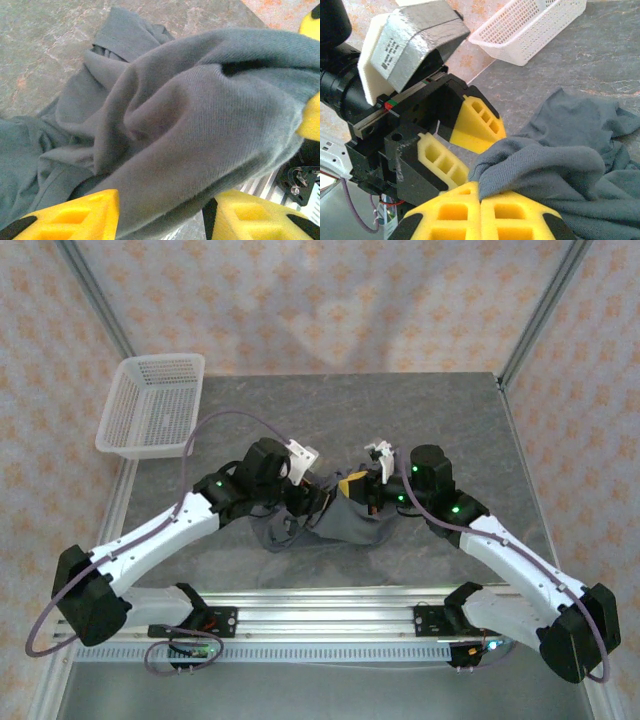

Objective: Fold the inside-out t-shirt

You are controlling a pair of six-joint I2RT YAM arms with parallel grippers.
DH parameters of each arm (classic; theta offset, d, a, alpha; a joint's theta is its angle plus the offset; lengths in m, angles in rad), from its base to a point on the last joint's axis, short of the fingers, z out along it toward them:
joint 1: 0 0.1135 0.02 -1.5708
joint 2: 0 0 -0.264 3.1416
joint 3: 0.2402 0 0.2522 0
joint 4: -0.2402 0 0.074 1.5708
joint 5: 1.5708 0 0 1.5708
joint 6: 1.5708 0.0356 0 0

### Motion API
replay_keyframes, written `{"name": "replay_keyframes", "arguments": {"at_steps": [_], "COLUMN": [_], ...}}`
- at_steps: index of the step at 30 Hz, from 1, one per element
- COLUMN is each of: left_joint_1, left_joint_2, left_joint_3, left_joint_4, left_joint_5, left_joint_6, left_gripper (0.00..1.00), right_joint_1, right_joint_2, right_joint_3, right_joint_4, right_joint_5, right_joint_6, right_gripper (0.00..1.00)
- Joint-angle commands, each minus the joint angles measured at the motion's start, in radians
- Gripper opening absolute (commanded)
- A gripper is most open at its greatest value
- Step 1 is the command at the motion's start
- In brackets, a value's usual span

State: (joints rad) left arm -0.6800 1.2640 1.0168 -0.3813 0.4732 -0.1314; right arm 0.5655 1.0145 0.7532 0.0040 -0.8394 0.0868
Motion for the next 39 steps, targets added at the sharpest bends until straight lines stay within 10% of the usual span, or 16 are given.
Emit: {"name": "replay_keyframes", "arguments": {"at_steps": [1, 8, 12, 19, 22, 24, 27, 39], "left_joint_1": [0.000, 0.000, 0.029, 0.037, 0.038, 0.039, 0.039, 0.039], "left_joint_2": [0.065, 0.152, 0.058, -0.080, -0.101, -0.100, -0.086, -0.006], "left_joint_3": [0.006, 0.046, 0.129, 0.255, 0.277, 0.283, 0.266, 0.267], "left_joint_4": [0.076, 0.110, 0.096, -0.019, -0.107, -0.146, -0.139, -0.122], "left_joint_5": [0.063, 0.054, 0.199, 0.389, 0.347, 0.322, 0.317, 0.366], "left_joint_6": [-0.018, -0.055, -0.202, -0.355, -0.315, -0.289, -0.287, -0.307], "left_gripper": [0.49, 0.42, 0.00, 0.00, 0.00, 0.00, 0.00, 0.00], "right_joint_1": [-0.004, -0.004, -0.007, -0.013, -0.013, -0.007, 0.017, 0.184], "right_joint_2": [-0.002, -0.016, -0.036, 0.152, 0.197, 0.159, -0.008, -0.201], "right_joint_3": [0.046, 0.046, 0.034, 0.043, 0.075, 0.080, 0.017, -0.104], "right_joint_4": [0.026, 0.017, -0.020, 0.004, 0.057, 0.082, 0.080, -0.227], "right_joint_5": [-0.031, -0.015, 0.054, 0.562, 0.456, 0.417, 0.486, 0.587], "right_joint_6": [0.010, 0.008, -0.064, -0.122, -0.070, 0.009, 0.140, 0.561], "right_gripper": [0.00, 0.00, 0.00, 0.00, 0.04, 0.31, 0.45, 0.63]}}
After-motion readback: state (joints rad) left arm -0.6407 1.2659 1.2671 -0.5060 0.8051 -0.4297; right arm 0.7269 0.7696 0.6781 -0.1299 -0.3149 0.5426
